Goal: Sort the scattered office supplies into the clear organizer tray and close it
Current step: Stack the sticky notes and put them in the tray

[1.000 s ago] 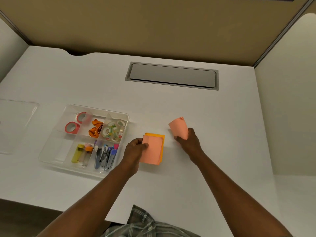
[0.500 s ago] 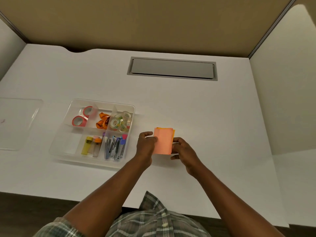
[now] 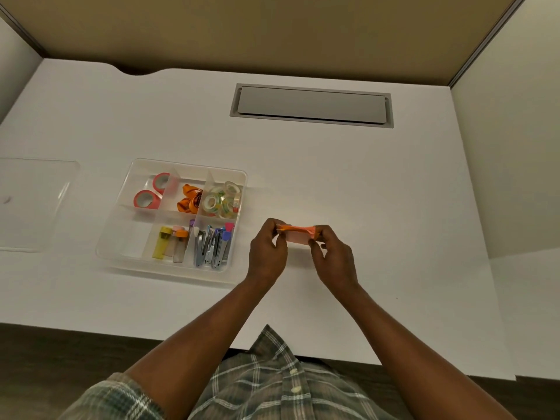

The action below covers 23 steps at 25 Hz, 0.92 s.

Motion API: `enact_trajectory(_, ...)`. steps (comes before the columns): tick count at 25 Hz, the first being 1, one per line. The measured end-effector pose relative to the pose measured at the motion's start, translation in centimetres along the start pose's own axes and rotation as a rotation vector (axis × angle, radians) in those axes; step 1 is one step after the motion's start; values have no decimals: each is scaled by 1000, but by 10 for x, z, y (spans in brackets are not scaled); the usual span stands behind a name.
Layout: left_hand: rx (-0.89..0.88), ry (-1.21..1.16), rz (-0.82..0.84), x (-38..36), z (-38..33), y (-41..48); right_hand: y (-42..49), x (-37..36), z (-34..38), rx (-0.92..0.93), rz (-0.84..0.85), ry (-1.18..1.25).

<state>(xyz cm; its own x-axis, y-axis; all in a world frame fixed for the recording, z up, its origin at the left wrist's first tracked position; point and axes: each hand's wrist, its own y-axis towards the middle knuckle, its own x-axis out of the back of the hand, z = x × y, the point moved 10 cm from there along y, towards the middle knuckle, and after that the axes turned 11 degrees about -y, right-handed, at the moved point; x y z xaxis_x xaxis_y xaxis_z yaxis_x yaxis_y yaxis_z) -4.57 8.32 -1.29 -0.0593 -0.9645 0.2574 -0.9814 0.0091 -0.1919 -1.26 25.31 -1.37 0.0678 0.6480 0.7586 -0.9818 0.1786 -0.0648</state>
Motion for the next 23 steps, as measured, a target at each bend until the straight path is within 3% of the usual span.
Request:
enact_trajectory(4, 66, 135, 36, -2, 27, -6, -4, -25, -14, -40, 92, -156)
enact_trajectory(11, -9, -2, -74, 41, -14, 4, 5, -9, 21, -118, 53, 98)
enact_trajectory(15, -64, -68, -178, 118, -30, 13, 8, -41, 53, -236, 135, 289)
enact_trajectory(19, -39, -35, -358, 229, -8, 19, 6, -90, 92, -251, 275, 131)
enact_trajectory(23, 26, 164, -486, 325, 24, 20, -3, -131, 118, -265, 389, 5)
